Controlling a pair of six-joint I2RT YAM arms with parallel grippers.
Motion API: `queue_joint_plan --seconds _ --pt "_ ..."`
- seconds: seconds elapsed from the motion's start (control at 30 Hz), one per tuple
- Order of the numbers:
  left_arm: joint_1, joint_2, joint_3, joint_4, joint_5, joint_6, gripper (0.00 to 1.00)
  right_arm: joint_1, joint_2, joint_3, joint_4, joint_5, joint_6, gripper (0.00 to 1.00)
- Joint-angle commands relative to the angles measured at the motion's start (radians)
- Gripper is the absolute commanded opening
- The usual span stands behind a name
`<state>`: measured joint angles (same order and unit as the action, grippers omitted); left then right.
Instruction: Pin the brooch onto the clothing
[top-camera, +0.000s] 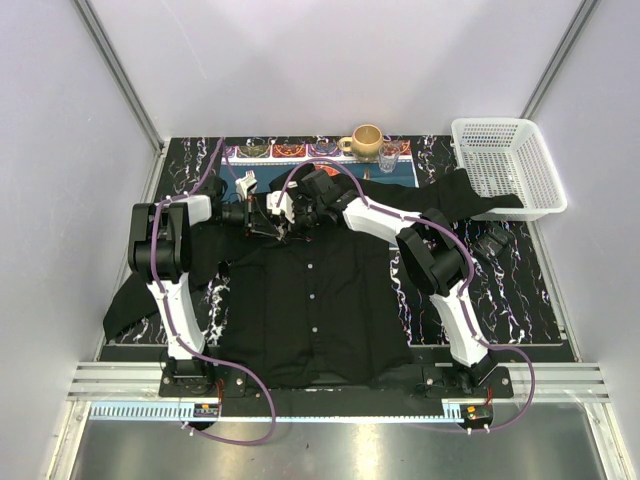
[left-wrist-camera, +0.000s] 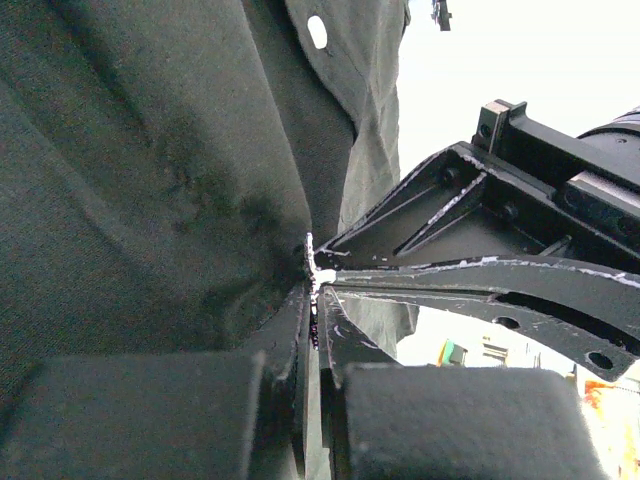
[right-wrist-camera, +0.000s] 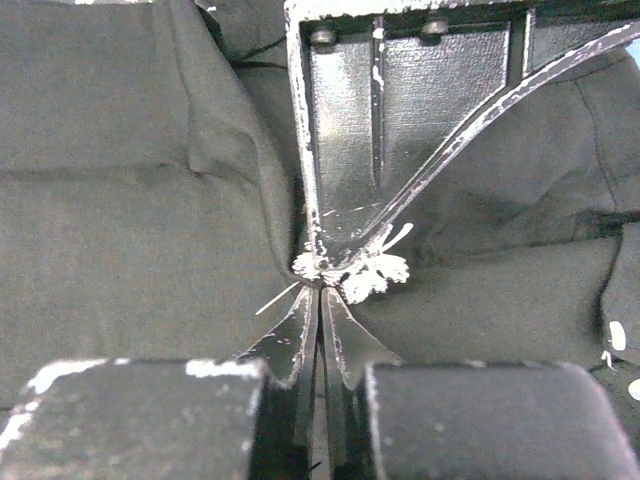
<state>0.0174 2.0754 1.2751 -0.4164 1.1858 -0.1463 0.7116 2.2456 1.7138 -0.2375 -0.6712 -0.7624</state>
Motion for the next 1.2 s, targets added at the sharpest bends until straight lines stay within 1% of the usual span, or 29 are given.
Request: queue_joint_plan --seconds 0.0,0.03,0.07,0.17,0.2,0.27,0.3,0.33,0.43,0.5,0.63,0.8,1.17 --pt "-0.01 -0.034 0.007 0.002 0.046 0.034 0.0 -0.004 -0.004 0.035 0.047 0.053 0.057 0.13" --pt "-0.01 -0.034 0.01 -0.002 0.046 0.039 0.0 -0.004 -0.003 0.038 0.047 0.061 0.061 0.15" --pt "-0.01 -0.032 0.01 -0.005 0.047 0.045 0.0 -0.003 -0.003 0.038 0.046 0.071 0.066 0.21" --pt "-0.008 -0.034 0.013 -0.012 0.049 0.062 0.0 -0.004 -0.007 0.033 0.046 0.078 0.072 0.29" --pt "-0.01 -0.034 0.015 -0.019 0.054 0.073 0.0 -0.008 -0.009 0.033 0.044 0.078 0.081 0.35" --pt "-0.01 -0.029 0.024 -0.033 0.06 0.088 0.0 -0.009 -0.009 0.035 0.046 0.081 0.092 0.42" --pt "-0.01 -0.029 0.029 -0.041 0.058 0.102 0.0 -0.011 -0.007 0.036 0.046 0.082 0.103 0.49" --pt "-0.01 -0.028 0.029 -0.047 0.06 0.109 0.0 -0.009 -0.004 0.04 0.046 0.082 0.109 0.52" --pt "-0.01 -0.021 0.046 -0.081 0.06 0.139 0.0 -0.012 -0.003 0.037 0.044 0.078 0.112 0.58" --pt "-0.008 -0.018 0.058 -0.107 0.055 0.194 0.0 -0.014 0.0 0.038 0.043 0.073 0.112 0.59" --pt "-0.01 -0.015 0.069 -0.137 0.049 0.247 0.0 -0.017 0.008 0.043 0.043 0.047 0.101 0.56" --pt "-0.01 -0.006 0.092 -0.188 0.052 0.31 0.0 -0.02 0.014 0.052 0.044 0.019 0.088 0.56" --pt "-0.008 0.015 0.132 -0.228 0.047 0.378 0.0 -0.021 0.02 0.072 0.032 -0.045 0.084 0.52"
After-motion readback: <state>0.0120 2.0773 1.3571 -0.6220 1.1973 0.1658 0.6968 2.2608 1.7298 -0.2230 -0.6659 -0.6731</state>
